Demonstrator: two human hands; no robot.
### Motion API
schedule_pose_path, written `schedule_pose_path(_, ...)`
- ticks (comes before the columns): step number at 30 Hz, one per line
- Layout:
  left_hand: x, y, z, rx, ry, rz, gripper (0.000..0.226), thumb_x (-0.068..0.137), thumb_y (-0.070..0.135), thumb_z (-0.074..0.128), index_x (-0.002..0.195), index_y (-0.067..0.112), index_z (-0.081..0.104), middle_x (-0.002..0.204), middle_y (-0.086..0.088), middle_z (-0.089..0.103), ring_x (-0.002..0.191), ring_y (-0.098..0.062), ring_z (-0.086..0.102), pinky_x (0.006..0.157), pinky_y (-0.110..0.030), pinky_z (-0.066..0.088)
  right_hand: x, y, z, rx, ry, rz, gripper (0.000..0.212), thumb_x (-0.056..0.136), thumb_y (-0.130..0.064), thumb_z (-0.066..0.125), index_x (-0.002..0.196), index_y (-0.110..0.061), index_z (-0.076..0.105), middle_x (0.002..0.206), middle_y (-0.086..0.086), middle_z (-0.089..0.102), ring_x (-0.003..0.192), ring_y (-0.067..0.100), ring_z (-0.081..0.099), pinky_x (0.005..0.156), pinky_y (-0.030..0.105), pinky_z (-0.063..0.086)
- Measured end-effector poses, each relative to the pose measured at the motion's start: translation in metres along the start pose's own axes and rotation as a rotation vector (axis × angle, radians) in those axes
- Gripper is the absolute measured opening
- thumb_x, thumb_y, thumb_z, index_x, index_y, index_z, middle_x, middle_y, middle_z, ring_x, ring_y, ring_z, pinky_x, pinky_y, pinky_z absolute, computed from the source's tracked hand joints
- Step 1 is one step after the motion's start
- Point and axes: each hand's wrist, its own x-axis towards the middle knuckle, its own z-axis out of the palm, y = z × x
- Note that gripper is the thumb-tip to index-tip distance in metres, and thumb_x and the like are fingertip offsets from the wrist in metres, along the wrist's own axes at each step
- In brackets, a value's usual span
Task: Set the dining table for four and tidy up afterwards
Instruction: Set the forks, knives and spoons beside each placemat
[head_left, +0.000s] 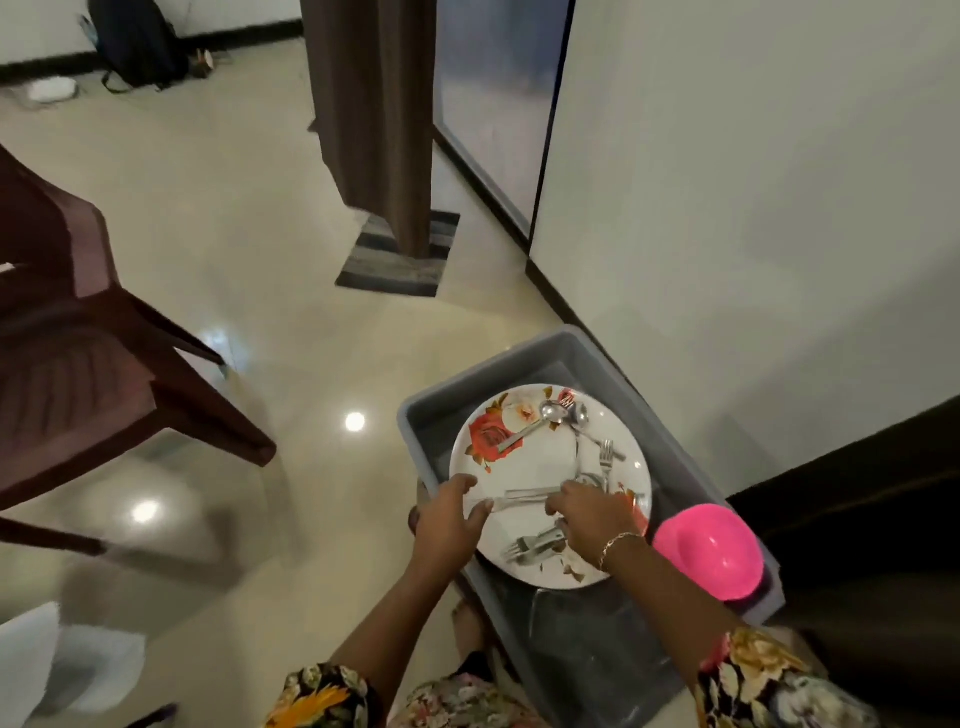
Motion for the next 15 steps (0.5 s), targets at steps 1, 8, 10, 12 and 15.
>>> schedule_pose_path(1,0.008,-0.002,0.000,0.005,-0.016,-0.005,0.043,0.093,0.029,0.056,0.131,0.012,0.048,0.134,-0.004,0.053,0.123,-0.020,0.050,0.100,-0.031,0.042,0.010,-0.002,0.004,0.007,-0.019,-0.004,0.028,0.095,-0.019,0.044,0.121,-0.020,0.055,0.120,0.003,0.051,0.114,0.022,0.050,0.090,0.032,0.041)
schedule_pose_path(8,0.039,-0.012,0.010,-0.016,-0.035,-0.076,0.040,0.092,0.026,0.058,0.129,0.013,0.050,0.131,-0.003,0.055,0.120,-0.019,0.051,0.097,-0.027,0.041,0.072,-0.012,0.037,0.001,-0.036,-0.063,0.031,0.085,-0.011,0.060,0.116,-0.011,0.058,0.111,0.013,0.052,0.105,0.031,0.051,0.082,0.036,0.044)
schedule_pose_path(10,0.041,-0.014,0.012,-0.032,-0.009,-0.094,0.038,0.092,0.022,0.058,0.127,0.011,0.052,0.130,-0.004,0.056,0.118,-0.019,0.053,0.093,-0.025,0.042,0.084,-0.015,0.042,0.006,0.015,-0.088,0.032,0.068,-0.005,0.075,0.098,-0.010,0.065,0.095,0.014,0.057,0.087,0.033,0.058,0.068,0.035,0.047)
schedule_pose_path(12,0.042,-0.017,0.014,-0.049,0.017,-0.115,0.035,0.092,0.020,0.058,0.125,0.010,0.053,0.127,-0.004,0.058,0.115,-0.019,0.054,0.090,-0.022,0.041,0.092,-0.016,0.049,-0.031,-0.012,-0.096,0.036,0.055,-0.001,0.081,0.087,-0.011,0.066,0.084,0.013,0.059,0.076,0.031,0.060,0.061,0.034,0.048)
schedule_pose_path(15,0.042,-0.022,0.018,-0.061,0.034,-0.128,0.032,0.091,0.018,0.058,0.122,0.010,0.055,0.124,-0.004,0.060,0.112,-0.018,0.056,0.087,-0.020,0.040,0.099,-0.012,0.060,-0.045,0.025,-0.095,0.046,0.024,-0.004,0.086,0.061,-0.017,0.062,0.062,0.005,0.055,0.051,0.022,0.056,0.042,0.026,0.043)
